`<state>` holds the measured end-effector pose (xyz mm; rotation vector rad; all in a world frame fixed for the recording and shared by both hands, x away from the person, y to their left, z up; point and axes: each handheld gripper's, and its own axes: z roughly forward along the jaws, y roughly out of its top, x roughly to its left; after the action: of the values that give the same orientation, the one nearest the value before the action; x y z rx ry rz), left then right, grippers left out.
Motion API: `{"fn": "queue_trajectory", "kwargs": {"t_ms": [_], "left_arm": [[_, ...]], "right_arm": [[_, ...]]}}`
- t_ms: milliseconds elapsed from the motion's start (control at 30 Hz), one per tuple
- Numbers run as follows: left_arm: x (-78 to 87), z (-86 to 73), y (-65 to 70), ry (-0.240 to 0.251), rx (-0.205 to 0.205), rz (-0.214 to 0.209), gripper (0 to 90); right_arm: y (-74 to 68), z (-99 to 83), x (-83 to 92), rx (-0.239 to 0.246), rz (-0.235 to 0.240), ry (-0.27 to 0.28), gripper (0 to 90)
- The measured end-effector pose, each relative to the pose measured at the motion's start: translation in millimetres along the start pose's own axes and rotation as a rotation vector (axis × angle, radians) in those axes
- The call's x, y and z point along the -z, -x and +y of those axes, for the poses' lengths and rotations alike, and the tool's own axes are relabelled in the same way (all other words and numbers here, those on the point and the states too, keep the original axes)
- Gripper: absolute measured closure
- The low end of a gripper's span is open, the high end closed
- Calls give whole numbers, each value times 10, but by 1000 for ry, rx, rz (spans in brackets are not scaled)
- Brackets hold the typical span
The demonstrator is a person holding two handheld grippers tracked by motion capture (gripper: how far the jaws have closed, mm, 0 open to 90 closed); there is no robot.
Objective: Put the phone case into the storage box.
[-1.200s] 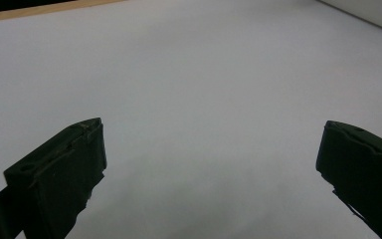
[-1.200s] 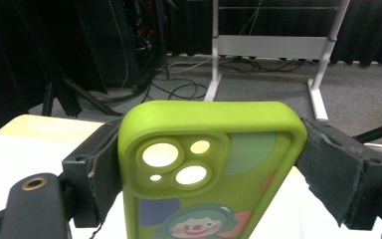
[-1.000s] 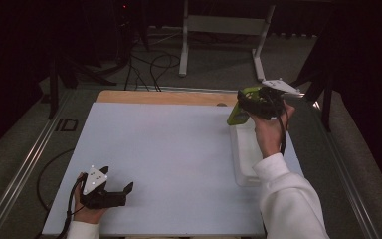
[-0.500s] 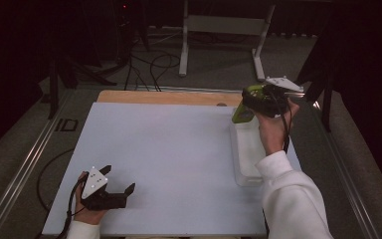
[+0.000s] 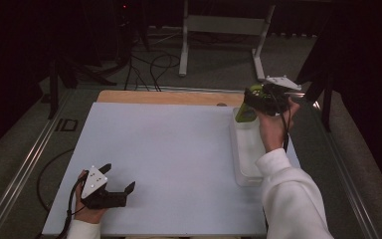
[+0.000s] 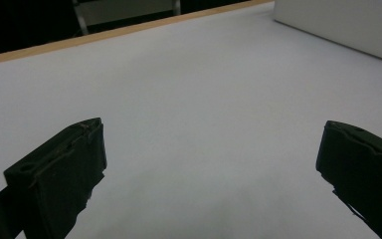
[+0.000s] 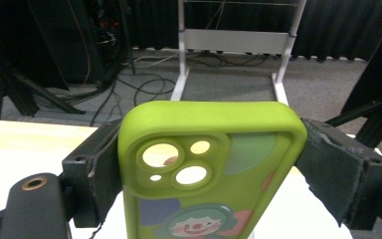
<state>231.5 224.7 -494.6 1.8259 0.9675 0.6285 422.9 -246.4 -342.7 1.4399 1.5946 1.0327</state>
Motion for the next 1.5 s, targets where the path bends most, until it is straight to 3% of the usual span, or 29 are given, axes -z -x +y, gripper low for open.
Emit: {"fn": "queue_trajectory", "kwargs": {"t_ms": [733,1500], "left_arm": [[29,4,0,8,1,11,0],[35,7,1,15,2,9,0]], "right_arm": [[-43,-73,-236,30,-75,-41,163],[-47,-237,-457,27,-113,-95,163]]}}
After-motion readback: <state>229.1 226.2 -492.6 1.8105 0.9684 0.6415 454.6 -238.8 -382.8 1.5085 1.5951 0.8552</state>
